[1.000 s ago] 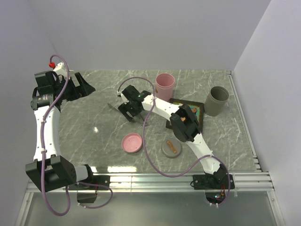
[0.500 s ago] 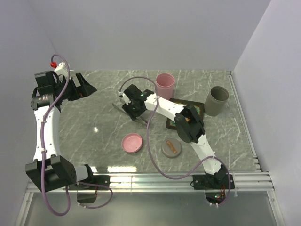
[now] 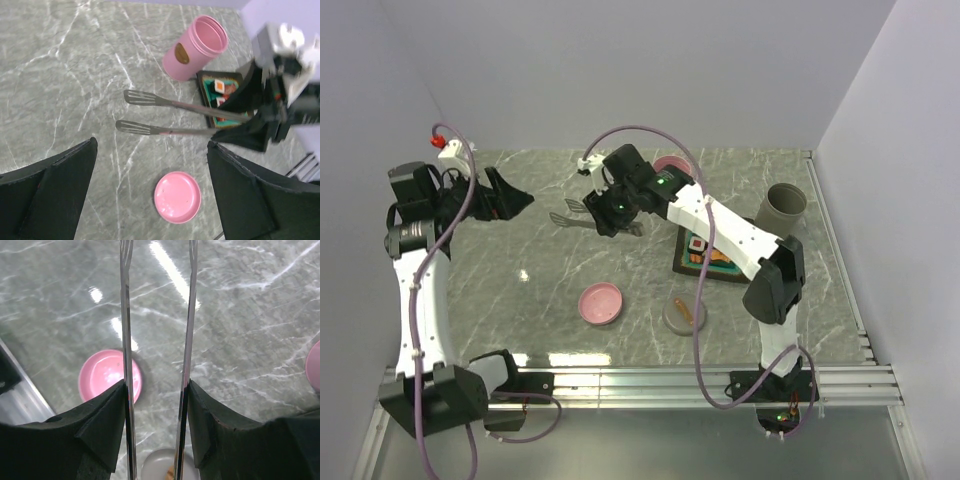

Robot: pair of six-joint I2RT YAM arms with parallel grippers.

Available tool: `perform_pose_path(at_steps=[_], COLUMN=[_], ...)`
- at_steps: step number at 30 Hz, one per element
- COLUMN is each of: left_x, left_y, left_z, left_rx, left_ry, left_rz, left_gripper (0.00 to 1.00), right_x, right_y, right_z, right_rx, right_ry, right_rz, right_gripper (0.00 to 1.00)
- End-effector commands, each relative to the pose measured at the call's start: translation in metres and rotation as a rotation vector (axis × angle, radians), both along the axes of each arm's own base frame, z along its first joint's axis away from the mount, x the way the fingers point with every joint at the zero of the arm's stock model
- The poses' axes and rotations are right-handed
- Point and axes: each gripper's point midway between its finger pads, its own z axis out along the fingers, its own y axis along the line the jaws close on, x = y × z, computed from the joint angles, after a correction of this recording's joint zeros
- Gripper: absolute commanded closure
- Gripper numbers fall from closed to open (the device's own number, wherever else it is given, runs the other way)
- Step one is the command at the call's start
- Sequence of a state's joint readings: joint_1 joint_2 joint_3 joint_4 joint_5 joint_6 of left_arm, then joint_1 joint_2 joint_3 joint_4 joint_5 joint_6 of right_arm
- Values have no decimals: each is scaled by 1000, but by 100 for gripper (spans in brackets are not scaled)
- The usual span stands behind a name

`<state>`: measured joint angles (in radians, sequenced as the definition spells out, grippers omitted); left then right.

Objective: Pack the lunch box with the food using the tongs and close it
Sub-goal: Grab the clamp with the right arm

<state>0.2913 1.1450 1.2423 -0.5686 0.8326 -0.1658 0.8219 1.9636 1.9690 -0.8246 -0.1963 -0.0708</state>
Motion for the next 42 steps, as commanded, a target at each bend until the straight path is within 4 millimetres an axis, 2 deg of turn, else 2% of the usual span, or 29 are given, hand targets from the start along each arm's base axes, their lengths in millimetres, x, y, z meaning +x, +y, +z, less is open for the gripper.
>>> perform_pose_path(at_steps=[1, 6, 7, 10, 15, 19, 23, 27, 29, 35, 42], left_x=[-21, -50, -67, -86, -102, -106, -108, -105, -110, -105, -95], left_y=[-14, -27, -38, -46, -58, -70, -80, -83, -94, -113, -117], left_z=[20, 20, 20, 9, -5, -4, -6, -13, -13, -18, -26], left_rx=[95, 245, 243, 364, 512, 545, 570, 616, 616, 657, 691], left_ry=[-197, -376, -405, -508, -637, -701, -728, -724, -745, -751, -734], left_rz=[-117, -268, -342, -455, -553, -576, -613, -642, -690, -723, -725], left_gripper=[3, 3, 3, 5, 7, 10, 12, 16, 19, 23, 31], right_x=[-20, -40, -45, -56, -75, -93, -102, -106, -106, -109, -116], right_y=[-11, -16, -19, -24, -22, -15, -9, -3, -1, 4, 5], right_z=[27, 46, 50, 60, 73, 77, 74, 75, 75, 80, 89], right_rx=[42, 109, 119, 151, 211, 262, 290, 313, 319, 342, 368], right_ry=[11, 51, 57, 72, 125, 201, 268, 315, 326, 344, 351], right_rz=[48, 104, 110, 134, 190, 257, 296, 312, 317, 338, 369], right_gripper=[44, 44, 44, 44, 45, 47, 47, 48, 48, 48, 48])
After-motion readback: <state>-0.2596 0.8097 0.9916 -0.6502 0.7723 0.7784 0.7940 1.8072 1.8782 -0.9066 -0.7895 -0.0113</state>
